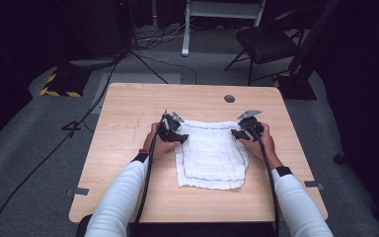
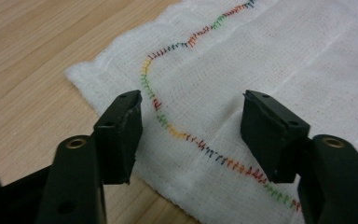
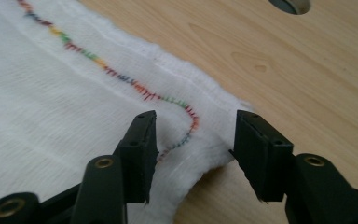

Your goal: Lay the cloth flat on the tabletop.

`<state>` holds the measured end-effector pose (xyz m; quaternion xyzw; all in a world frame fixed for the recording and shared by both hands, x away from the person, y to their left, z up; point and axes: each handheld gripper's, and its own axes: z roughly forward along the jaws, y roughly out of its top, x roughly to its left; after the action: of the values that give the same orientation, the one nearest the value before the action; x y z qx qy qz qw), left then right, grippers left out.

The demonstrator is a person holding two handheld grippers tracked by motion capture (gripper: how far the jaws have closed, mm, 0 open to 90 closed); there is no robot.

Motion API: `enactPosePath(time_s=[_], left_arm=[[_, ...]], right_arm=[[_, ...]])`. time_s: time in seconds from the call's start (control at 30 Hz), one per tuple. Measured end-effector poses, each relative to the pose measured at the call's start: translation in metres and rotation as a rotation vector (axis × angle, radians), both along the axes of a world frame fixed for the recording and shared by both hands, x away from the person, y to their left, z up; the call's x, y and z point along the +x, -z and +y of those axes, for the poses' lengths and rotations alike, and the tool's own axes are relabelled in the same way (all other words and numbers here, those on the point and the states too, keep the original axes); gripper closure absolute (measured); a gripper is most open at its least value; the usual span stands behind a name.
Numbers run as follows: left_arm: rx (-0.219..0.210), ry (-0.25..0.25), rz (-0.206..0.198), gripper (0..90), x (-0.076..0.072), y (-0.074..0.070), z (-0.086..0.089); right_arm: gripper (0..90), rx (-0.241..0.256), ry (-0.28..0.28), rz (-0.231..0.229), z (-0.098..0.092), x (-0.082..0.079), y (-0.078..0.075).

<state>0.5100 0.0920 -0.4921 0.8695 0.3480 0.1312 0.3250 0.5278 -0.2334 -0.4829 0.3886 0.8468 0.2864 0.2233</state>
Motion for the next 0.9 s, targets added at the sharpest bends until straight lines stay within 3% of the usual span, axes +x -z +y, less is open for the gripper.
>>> enactPosePath(time_s=[0.07,0.13,0.37,0.47,0.53,0.6,0.77,0.9], left_arm=[[-0.033,0.021,0.019,29.3,-0.009,-0.003,0.004],[-0.066,0.049,0.017,28.9,-0.024,-0.009,0.009],[-0.085,0.183,0.007,25.7,-0.087,-0.018,0.006],[-0.078,0.218,-0.010,25.6,-0.107,-0.020,0.006],[-0.091,0.240,-0.008,25.3,-0.119,-0.020,0.006],[-0.081,0.261,0.008,24.3,-0.129,-0.017,0.005],[-0.048,0.318,0.058,23.2,-0.146,-0.005,-0.001],[-0.015,0.344,0.061,23.6,-0.149,-0.002,-0.005]], right_arm=[[48.6,0.042,-0.021,-0.020,-0.009,-0.011,-0.006],[48.0,0.091,-0.055,-0.017,-0.020,-0.025,-0.011],[46.6,0.103,-0.218,-0.001,-0.046,-0.099,-0.011],[45.2,0.080,-0.280,0.005,-0.051,-0.131,-0.008],[43.3,0.117,-0.306,0.031,-0.055,-0.146,-0.007],[41.2,0.111,-0.335,0.037,-0.055,-0.161,-0.005],[38.2,0.099,-0.386,0.054,-0.044,-0.179,0.001],[38.1,0.070,-0.406,0.046,-0.035,-0.179,0.005]])
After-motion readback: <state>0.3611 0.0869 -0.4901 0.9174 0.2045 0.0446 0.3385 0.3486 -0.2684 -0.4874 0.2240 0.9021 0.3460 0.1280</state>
